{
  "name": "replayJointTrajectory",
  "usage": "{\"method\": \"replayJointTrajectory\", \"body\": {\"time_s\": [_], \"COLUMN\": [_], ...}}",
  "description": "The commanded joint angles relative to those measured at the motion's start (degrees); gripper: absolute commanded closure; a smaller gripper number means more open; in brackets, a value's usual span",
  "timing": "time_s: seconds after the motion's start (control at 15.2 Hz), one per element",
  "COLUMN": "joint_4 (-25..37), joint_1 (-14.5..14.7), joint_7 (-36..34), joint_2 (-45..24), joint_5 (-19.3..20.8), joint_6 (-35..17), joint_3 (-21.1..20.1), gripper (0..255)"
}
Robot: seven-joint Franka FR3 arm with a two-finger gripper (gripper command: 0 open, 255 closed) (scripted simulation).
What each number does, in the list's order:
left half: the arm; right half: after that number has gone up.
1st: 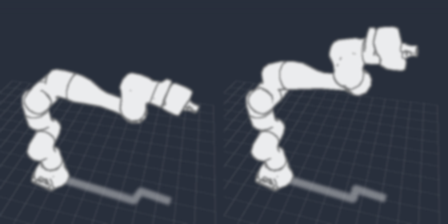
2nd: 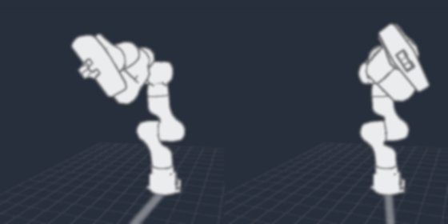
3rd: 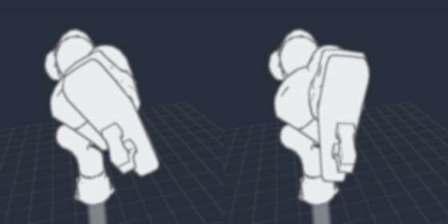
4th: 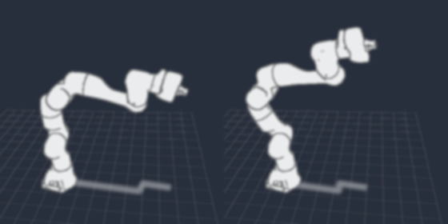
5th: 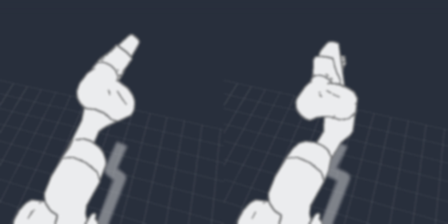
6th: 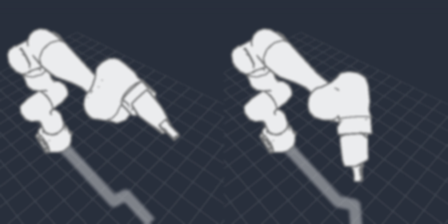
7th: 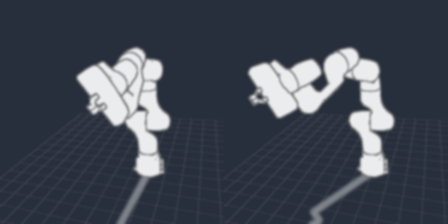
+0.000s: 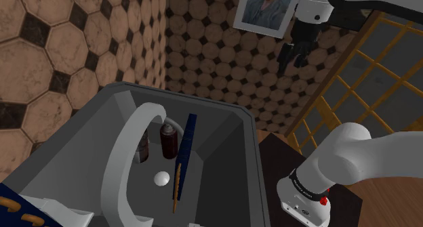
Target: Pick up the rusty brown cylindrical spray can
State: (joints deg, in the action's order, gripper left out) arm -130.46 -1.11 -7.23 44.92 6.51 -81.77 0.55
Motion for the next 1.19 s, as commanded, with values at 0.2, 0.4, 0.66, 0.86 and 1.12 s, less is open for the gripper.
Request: {"method": "replayJointTrajectory", "body": {"time_s": [0.2,0.4,0.66,0.86,1.12], "joint_4": [1.32,3.07,6.04,8.70,12.82], "joint_1": [0.02,0.09,0.32,0.63,1.15], "joint_7": [-5.27,-10.30,-16.61,-21.04,-26.47], "joint_2": [-5.77,-11.85,-20.32,-26.88,-35.81], "joint_5": [-3.86,-7.66,-12.57,-16.12,-20.74], "joint_6": [-0.18,-0.57,-1.33,-2.04,-3.04], "joint_3": [-2.15,-4.04,-6.12,-7.33,-8.56], "gripper": [0,0,0,0,0]}}
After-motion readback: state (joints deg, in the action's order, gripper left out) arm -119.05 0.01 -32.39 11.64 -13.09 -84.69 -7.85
